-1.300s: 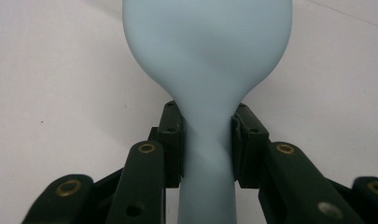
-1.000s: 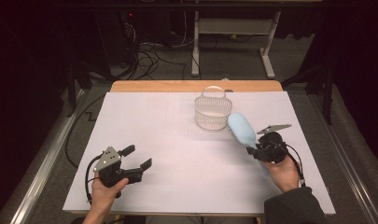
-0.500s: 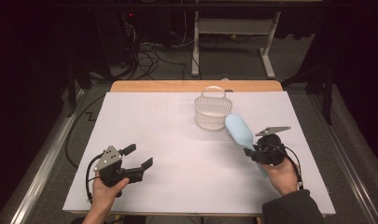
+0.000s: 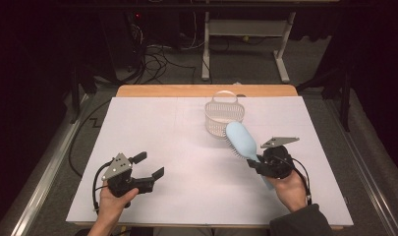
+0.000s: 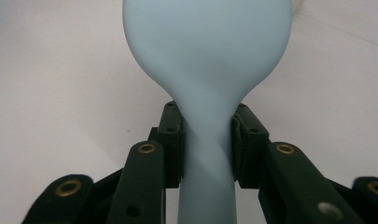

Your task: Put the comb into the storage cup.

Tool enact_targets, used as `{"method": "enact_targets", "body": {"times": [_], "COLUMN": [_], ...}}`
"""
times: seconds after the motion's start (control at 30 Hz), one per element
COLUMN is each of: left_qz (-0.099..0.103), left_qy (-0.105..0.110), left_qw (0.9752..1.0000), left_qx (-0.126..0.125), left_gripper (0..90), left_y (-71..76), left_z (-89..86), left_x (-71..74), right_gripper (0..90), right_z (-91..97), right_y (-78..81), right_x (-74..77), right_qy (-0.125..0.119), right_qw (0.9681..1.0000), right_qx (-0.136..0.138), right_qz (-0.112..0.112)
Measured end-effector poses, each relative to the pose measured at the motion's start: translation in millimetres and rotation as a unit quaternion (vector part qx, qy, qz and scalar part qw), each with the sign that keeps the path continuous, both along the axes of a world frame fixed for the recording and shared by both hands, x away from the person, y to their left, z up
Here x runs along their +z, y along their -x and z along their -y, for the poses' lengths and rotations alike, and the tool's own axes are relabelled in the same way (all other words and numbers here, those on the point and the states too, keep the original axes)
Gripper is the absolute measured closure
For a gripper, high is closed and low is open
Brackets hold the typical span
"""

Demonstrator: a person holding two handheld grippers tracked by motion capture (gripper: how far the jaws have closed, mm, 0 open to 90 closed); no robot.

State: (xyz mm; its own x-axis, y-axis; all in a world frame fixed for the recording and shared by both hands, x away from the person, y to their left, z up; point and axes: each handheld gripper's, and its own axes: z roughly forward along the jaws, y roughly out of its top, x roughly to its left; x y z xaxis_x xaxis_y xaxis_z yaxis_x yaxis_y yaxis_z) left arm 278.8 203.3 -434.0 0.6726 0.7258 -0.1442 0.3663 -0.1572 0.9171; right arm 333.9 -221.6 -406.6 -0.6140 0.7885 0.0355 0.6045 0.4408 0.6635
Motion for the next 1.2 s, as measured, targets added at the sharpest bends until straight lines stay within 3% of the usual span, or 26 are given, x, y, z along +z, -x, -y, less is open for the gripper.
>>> {"method": "enact_targets", "body": {"times": [0.23,1.2], "left_qz": [0.004,-0.010], "left_qy": [0.000,0.005], "left_qw": [0.9999,0.9985], "left_qx": [-0.012,-0.053], "left_gripper": [17.2,17.9], "left_y": [0.6,-3.8], "left_z": [2.7,25.4], "left_x": [1.3,5.8], "right_gripper": [69.8,69.8], "right_z": [-16.4,-56.0], "right_y": [7.2,24.6], "right_x": [4.3,4.9], "right_qy": [-0.011,-0.022], "right_qw": [0.9996,0.9964], "right_qx": [0.022,0.080], "right_qz": [0.015,0.021]}}
